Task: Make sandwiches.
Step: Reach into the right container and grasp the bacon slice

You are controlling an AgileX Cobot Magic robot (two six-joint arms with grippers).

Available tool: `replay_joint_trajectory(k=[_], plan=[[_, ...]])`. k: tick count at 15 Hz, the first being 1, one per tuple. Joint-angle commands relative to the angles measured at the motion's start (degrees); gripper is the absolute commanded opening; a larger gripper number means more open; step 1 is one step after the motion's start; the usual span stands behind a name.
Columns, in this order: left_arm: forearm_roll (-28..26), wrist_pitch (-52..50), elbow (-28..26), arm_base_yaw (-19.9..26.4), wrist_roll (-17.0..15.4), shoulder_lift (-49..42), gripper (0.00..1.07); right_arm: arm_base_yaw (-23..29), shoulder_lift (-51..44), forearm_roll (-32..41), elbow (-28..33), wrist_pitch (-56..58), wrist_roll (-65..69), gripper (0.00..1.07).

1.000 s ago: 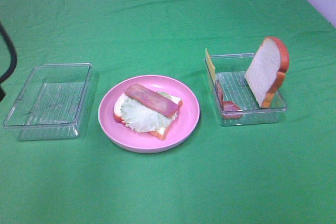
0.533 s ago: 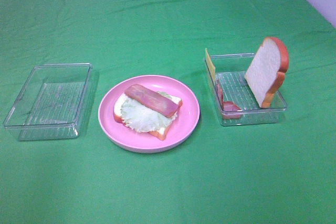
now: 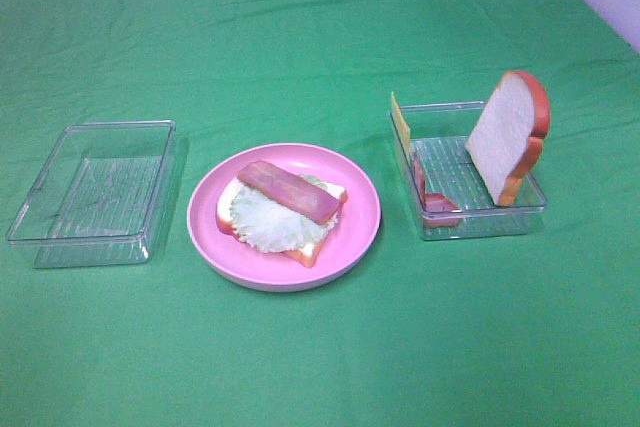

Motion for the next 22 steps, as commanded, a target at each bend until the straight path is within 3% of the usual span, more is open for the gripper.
replay_joint_trajectory(k=[1,5,8,12,15,17,22], plan=[[-1.9,-4.0,3.7,-0.1,0.7,-4.0,0.73,-0.2,16.0,11.2,-0.7,-5.2,-8.5,0.73],[-1.5,-10.3,6.2,-0.1,0.7,-3.9,0.73,-0.1,35.4,22.5,-6.0,-5.0,-21.2,0.72],[-1.1,-10.3,6.2,-0.1,1.0,-3.7,0.73,-0.1,51.2,23.4,-16.8,-3.2,-24.5,0.71],[-1.2,-10.2,6.2,-0.1,1.2,-4.3,0.73,0.6,61.5,23.2,-27.0,0.4,-24.4,0.70],[-1.0,-10.2,6.3,-0.1,1.3,-7.3,0.73,10.4,67.8,13.1,-33.3,-0.1,-17.5,0.67],[-1.4,-10.2,6.3,-0.1,2.0,-7.0,0.73,19.3,74.9,2.1,-39.8,1.0,-1.7,0.66],[-1.4,-10.3,6.3,-0.1,2.2,-6.9,0.73,23.2,86.7,-1.7,-48.0,3.9,6.4,0.66]])
